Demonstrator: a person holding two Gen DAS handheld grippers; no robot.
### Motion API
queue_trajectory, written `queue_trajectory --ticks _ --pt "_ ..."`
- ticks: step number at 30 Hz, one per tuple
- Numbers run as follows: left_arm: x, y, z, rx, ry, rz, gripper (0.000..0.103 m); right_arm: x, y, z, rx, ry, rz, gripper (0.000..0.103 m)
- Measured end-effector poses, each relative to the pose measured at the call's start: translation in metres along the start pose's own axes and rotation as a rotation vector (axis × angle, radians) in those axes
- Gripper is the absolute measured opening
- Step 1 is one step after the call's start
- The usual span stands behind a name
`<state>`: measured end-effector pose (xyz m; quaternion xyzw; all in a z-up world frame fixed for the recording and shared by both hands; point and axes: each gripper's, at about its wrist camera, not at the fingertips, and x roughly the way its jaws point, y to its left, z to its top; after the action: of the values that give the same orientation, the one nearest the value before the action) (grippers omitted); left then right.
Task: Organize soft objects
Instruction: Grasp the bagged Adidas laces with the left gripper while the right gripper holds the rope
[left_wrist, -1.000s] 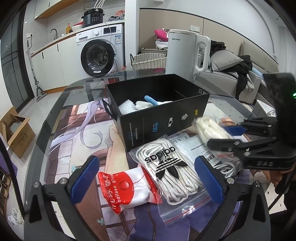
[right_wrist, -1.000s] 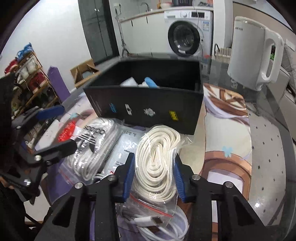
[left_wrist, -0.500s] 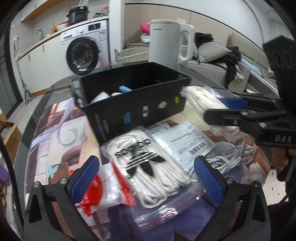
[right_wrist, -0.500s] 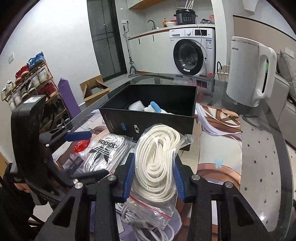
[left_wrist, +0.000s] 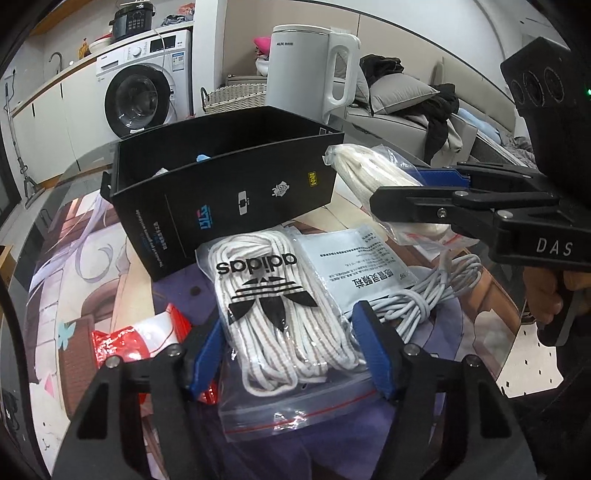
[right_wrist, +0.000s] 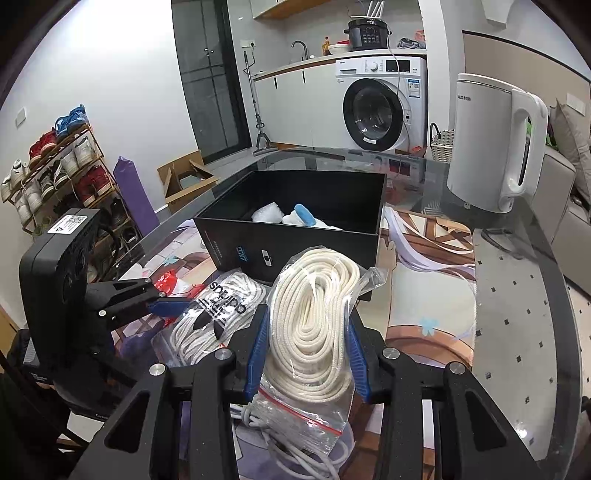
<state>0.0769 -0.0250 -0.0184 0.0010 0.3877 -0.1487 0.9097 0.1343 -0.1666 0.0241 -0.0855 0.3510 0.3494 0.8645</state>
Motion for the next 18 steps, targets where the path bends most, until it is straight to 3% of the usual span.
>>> queue_trajectory --ticks 10,18 --pt "-0.01 0.004 -0.001 -0.016 -0.046 0.001 0.03 -0.001 0.0 0.0 -0.005 -0.005 0.005 0.039" --pt "-0.016 0.009 -0.001 -0.025 -0.063 -0.01 0.027 -0.001 0.002 0.0 -0.009 -0.012 0.006 0.039"
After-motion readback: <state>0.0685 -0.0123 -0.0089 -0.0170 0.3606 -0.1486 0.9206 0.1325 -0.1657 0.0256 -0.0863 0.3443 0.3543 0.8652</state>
